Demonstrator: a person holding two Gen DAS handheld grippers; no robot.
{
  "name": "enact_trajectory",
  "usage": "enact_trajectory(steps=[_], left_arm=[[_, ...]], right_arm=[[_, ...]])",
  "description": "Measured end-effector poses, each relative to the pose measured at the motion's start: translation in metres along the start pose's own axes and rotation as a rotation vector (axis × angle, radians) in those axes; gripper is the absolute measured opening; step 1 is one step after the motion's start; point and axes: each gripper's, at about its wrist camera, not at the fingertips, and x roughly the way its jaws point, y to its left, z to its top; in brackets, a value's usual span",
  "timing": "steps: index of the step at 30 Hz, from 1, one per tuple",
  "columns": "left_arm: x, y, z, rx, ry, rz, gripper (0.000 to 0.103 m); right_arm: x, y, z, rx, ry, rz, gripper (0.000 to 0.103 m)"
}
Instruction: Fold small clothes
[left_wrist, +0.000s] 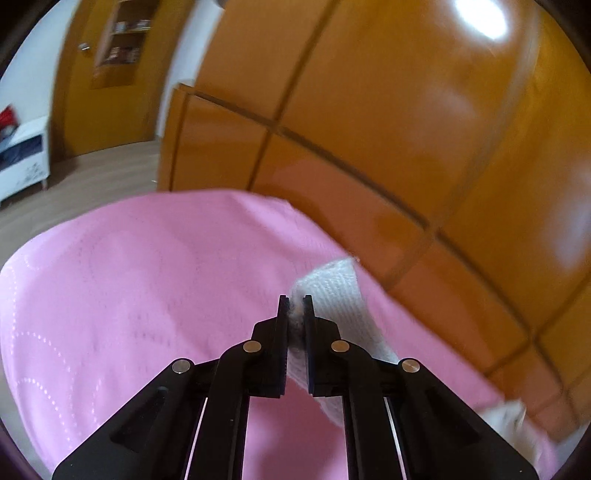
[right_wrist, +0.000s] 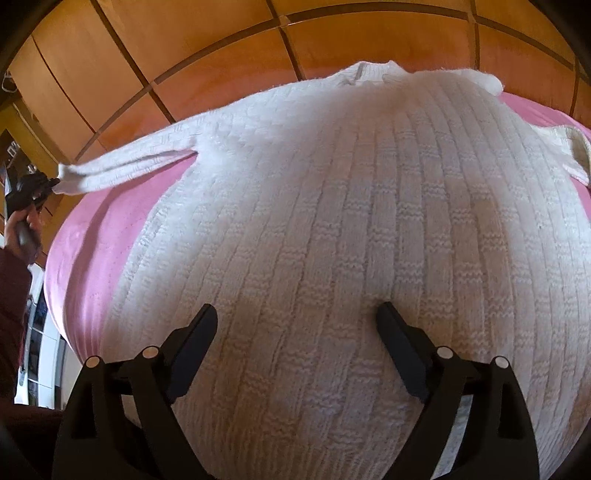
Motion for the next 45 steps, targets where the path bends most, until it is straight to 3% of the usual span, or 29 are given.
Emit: enact_trajectory(steps=[2, 5, 10, 12, 15, 18, 20, 21, 25, 28, 31, 33, 40, 45], left_arm=[[-0.002, -0.003, -0.024, 0.025, 0.069, -0.117, 0.006], [-0.015, -0.009, -0.067, 0.110, 0.142, -0.199, 0.006], [-0.045, -0.009, -0.125, 0.153, 0.223, -0.271, 0.006], [-0.047, 0.004, -0.133, 0.107, 0.262, -0.262, 0.006], [-0.043, 0.027, -0.125, -0.046, 0.288, -0.237, 0.013], [-0.047, 0.052, -0.105, -0.219, 0.257, -0.268, 0.015], [-0.051, 0.068, -0.094, -0.341, 0.236, -0.315, 0.053], [-0.053, 0.074, -0.089, -0.396, 0.216, -0.333, 0.058], [-0.050, 0.076, -0.072, -0.465, 0.205, -0.350, 0.059], [-0.028, 0.074, -0.068, -0.525, 0.286, -0.330, 0.059], [-0.007, 0.076, -0.069, -0.537, 0.348, -0.260, 0.059], [0.011, 0.078, -0.073, -0.595, 0.423, -0.249, 0.059], [0.040, 0.069, -0.060, -0.745, 0.436, -0.302, 0.059], [0.070, 0.052, -0.049, -0.742, 0.497, -0.277, 0.059]], right_arm=[[0.002, 0.004, 0.000, -0.010, 0.005, -0.018, 0.089], [0.002, 0.005, 0.003, -0.008, 0.012, -0.022, 0.089], [0.004, 0.005, 0.003, -0.018, 0.012, -0.031, 0.091], [0.005, 0.008, 0.002, -0.025, 0.006, -0.041, 0.094], [0.007, 0.013, 0.000, -0.041, 0.002, -0.061, 0.097], [0.008, 0.014, -0.001, -0.050, -0.001, -0.070, 0.097], [0.007, 0.013, -0.002, -0.044, -0.005, -0.065, 0.097], [0.007, 0.013, -0.002, -0.042, -0.007, -0.065, 0.097], [0.009, 0.015, -0.002, -0.058, -0.005, -0.083, 0.097], [0.010, 0.015, -0.002, -0.056, -0.006, -0.086, 0.097], [0.009, 0.016, 0.001, -0.058, 0.004, -0.088, 0.097], [0.003, 0.017, 0.010, -0.048, 0.011, -0.053, 0.097], [0.003, 0.037, 0.060, -0.071, -0.046, 0.000, 0.097], [0.027, 0.061, 0.072, -0.112, -0.025, 0.018, 0.097]])
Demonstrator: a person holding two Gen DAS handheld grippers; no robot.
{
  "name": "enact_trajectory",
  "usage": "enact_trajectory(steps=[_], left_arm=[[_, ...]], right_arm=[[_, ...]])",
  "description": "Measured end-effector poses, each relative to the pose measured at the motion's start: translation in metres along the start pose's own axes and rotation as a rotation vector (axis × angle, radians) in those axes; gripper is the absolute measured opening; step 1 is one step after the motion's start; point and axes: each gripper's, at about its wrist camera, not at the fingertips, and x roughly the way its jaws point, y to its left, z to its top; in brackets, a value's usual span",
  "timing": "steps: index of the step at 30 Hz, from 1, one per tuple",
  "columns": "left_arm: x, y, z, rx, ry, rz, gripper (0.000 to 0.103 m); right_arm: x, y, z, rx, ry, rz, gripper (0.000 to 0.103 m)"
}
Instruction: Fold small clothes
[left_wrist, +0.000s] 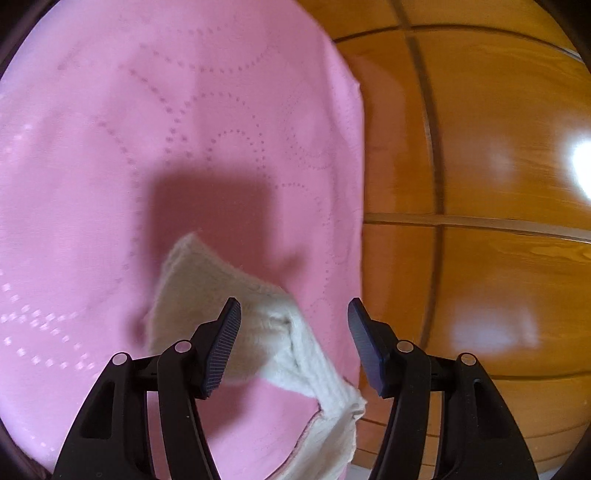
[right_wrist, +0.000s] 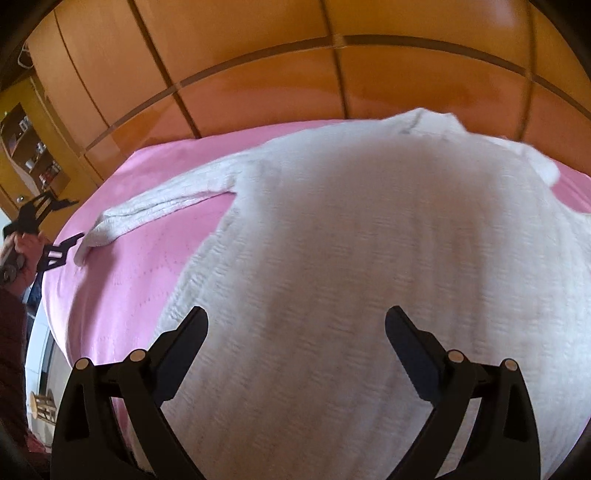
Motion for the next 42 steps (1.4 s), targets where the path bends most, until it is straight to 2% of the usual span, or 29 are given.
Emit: enact_trajectory(steps=[4, 5, 8, 10, 12, 14, 18, 20, 22, 24, 26, 27, 28, 30, 31, 32, 33, 34, 36, 38, 41, 42], left_arm=[[0.041, -0.004, 0.010, 0.018, 0.132, 0.118, 0.059], [0.046, -0.003, 0.012, 0.004, 0.144, 0.133, 0.059], [0.048, 0.001, 0.022, -0.080, 0.143, 0.113, 0.059], [0.051, -0.001, 0.024, -0.069, 0.151, 0.132, 0.059], [0.054, -0.008, 0.022, -0.011, 0.156, 0.173, 0.057], [0.055, -0.018, 0.018, 0.072, 0.130, 0.250, 0.023], [0.054, -0.028, 0.013, 0.141, 0.055, 0.308, 0.004], [0.051, -0.041, 0.009, 0.194, 0.009, 0.327, 0.000], [0.038, -0.064, 0.006, 0.266, -0.066, 0.269, 0.000], [0.010, -0.099, -0.005, 0.403, -0.156, 0.121, 0.000], [-0.022, -0.126, -0.023, 0.532, -0.203, -0.059, 0.000], [-0.033, -0.134, -0.029, 0.574, -0.200, -0.100, 0.000], [-0.038, -0.138, -0.033, 0.594, -0.185, -0.106, 0.000], [-0.032, -0.136, -0.031, 0.570, -0.079, -0.081, 0.000], [-0.023, -0.129, -0.025, 0.524, -0.013, -0.046, 0.009], [-0.015, -0.117, -0.017, 0.449, 0.028, 0.021, 0.045], [-0.011, -0.104, -0.010, 0.383, 0.038, 0.071, 0.066], [-0.010, -0.094, -0.004, 0.344, 0.020, 0.089, 0.075], [-0.013, -0.076, 0.009, 0.294, 0.008, 0.128, 0.075], [-0.010, -0.063, 0.019, 0.229, 0.034, 0.178, 0.075], [-0.013, -0.048, 0.032, 0.197, 0.009, 0.337, 0.075], [-0.017, -0.044, 0.037, 0.191, 0.007, 0.351, 0.074]], right_arm=[[0.014, 0.006, -0.005, -0.011, 0.031, 0.015, 0.097], [0.017, 0.005, -0.007, -0.005, 0.043, 0.016, 0.097], [0.021, 0.001, -0.011, 0.020, 0.054, 0.019, 0.096], [0.022, 0.000, -0.012, 0.028, 0.052, 0.026, 0.096], [0.022, 0.000, -0.013, 0.026, 0.050, 0.026, 0.097], [0.022, 0.001, -0.015, 0.024, 0.046, 0.026, 0.097], [0.021, 0.002, -0.018, 0.024, 0.035, 0.029, 0.097], [0.019, 0.002, -0.021, 0.024, 0.034, 0.031, 0.097], [0.016, 0.002, -0.023, 0.020, 0.033, 0.030, 0.097], [0.015, 0.000, -0.024, 0.022, 0.032, 0.030, 0.097], [0.015, 0.000, -0.024, 0.027, 0.030, 0.029, 0.097], [0.015, 0.000, -0.025, 0.030, 0.027, 0.028, 0.097], [0.015, 0.000, -0.025, 0.034, 0.024, 0.026, 0.097], [0.016, 0.001, -0.026, 0.030, 0.022, 0.017, 0.097], [0.016, 0.002, -0.026, 0.026, 0.021, 0.013, 0.097], [0.016, 0.003, -0.027, 0.018, 0.019, 0.007, 0.097], [0.016, 0.004, -0.028, 0.013, 0.018, 0.004, 0.097], [0.016, 0.004, -0.028, 0.011, 0.016, 0.003, 0.097], [0.014, 0.003, -0.030, 0.010, 0.015, 0.005, 0.097], [0.014, 0.002, -0.031, 0.010, 0.014, 0.009, 0.097], [0.015, 0.002, -0.032, 0.000, 0.011, 0.004, 0.097], [0.016, 0.002, -0.033, -0.004, 0.010, -0.001, 0.098]])
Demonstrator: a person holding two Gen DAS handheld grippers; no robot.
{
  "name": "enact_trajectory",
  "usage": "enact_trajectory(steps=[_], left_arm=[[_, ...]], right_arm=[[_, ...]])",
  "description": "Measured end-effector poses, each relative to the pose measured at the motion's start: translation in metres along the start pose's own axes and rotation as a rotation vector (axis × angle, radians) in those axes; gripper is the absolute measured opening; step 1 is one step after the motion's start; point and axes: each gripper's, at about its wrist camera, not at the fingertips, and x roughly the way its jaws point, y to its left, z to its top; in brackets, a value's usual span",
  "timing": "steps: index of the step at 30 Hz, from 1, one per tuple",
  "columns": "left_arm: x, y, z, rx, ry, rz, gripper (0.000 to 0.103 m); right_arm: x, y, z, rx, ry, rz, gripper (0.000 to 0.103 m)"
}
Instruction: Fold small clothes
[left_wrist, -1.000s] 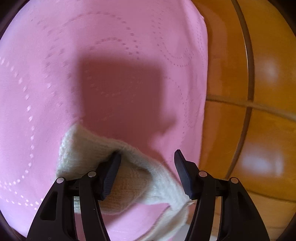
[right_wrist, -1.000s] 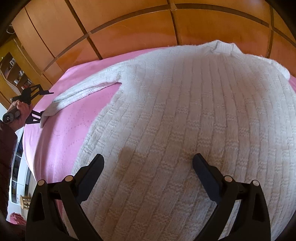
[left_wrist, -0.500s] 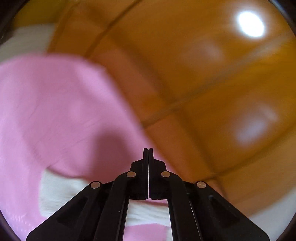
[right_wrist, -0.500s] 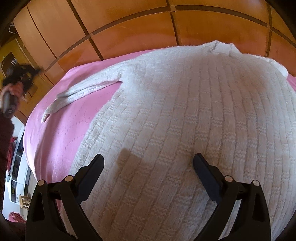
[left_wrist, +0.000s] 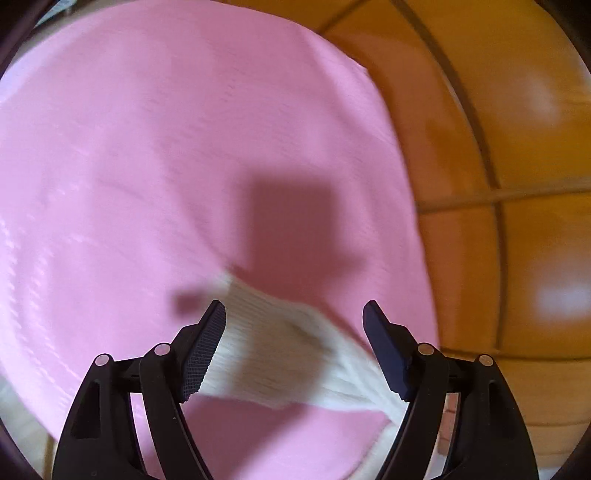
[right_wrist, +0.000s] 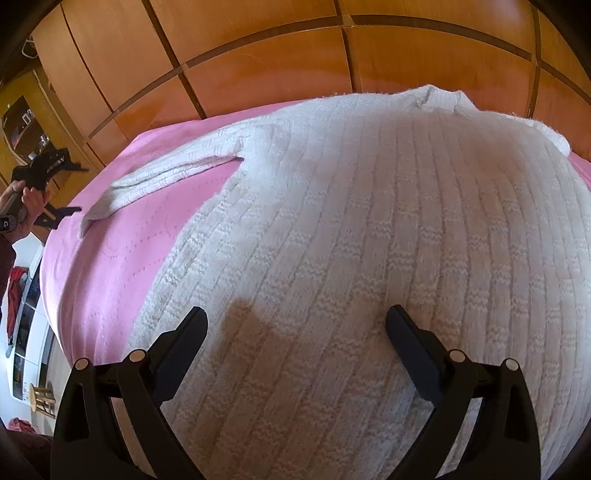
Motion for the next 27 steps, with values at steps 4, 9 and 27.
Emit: enact_trajectory(steps=[4, 9, 27], left_arm=[[0.010, 0.018, 0.012, -0.041, 0.049, 0.031, 0.052], [0.044, 0.018, 0.012, -0.066, 0.099, 0.031, 0.052], [-0.013, -0.085, -0.016, 0.400, -0.273, -0.091, 0.009]], right_arm=[[0.004, 0.006, -0.002, -0.025, -0.005, -0.025, 0.101], [0.007, 0.008, -0.002, -0.042, -0.001, -0.043, 0.101], [0.006, -0.002, 0.017, 0.031, 0.045, 0.001, 0.101]])
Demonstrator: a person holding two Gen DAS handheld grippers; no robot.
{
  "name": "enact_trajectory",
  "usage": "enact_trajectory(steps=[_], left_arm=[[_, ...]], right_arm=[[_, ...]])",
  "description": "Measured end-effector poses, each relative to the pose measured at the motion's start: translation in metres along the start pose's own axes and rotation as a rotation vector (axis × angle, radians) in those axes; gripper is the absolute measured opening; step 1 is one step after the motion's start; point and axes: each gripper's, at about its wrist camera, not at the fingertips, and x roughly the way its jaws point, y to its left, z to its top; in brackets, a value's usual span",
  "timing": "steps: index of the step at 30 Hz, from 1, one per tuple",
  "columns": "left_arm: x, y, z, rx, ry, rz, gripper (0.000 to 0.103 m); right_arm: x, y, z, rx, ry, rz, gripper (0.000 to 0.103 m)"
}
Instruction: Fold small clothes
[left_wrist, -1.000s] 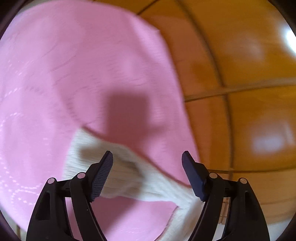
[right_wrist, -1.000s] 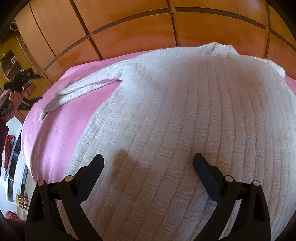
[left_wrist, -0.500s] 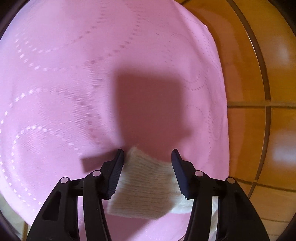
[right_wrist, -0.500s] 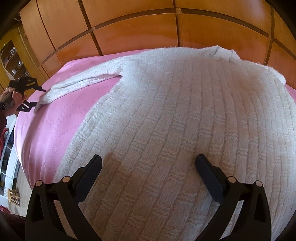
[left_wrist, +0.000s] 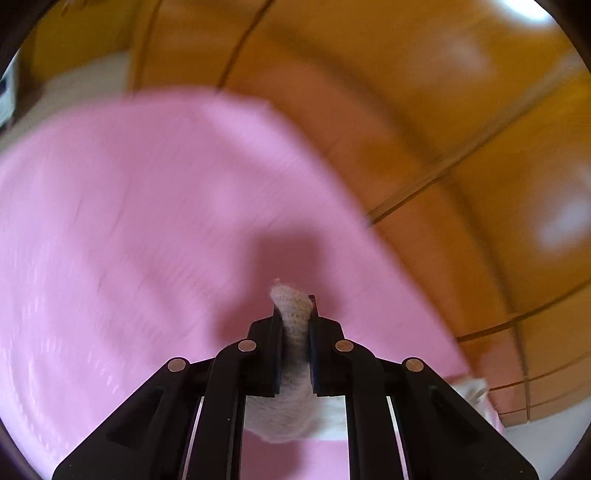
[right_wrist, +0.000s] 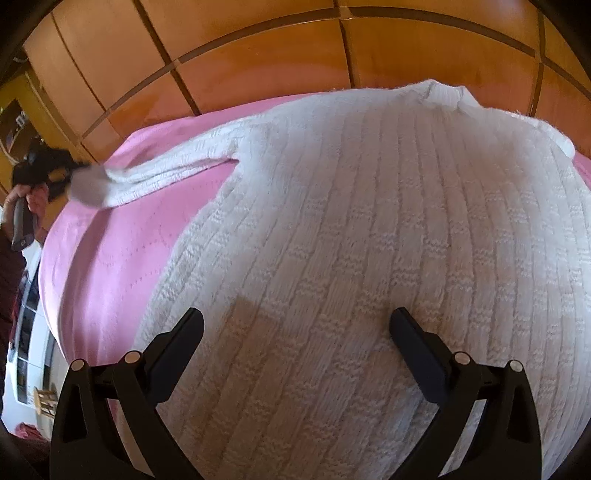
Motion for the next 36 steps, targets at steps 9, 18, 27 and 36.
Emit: enact_trajectory(steps=[9, 18, 27, 36], left_arm=[[-0.156, -0.088, -0.017, 0.355, -0.411, -0.544, 0.009], [-0.103, 0.010, -0.170, 0.542, 0.041, -0.271, 0.008], [-0.108, 0.020, -0.271, 0.611, 0.201, -0.220, 0.009], [-0.116, 0.031, -0.269, 0.484, 0.265, -0.309, 0.036]], right_arm=[[-0.006, -0.004, 0.003, 0.034, -0.013, -0.008, 0.100], [-0.001, -0.001, 0.023, -0.054, -0.004, -0.052, 0.100], [0.014, 0.036, 0.120, -0.187, -0.100, -0.050, 0.097], [0.104, 0.112, 0.192, -0.385, -0.014, -0.040, 0.089]])
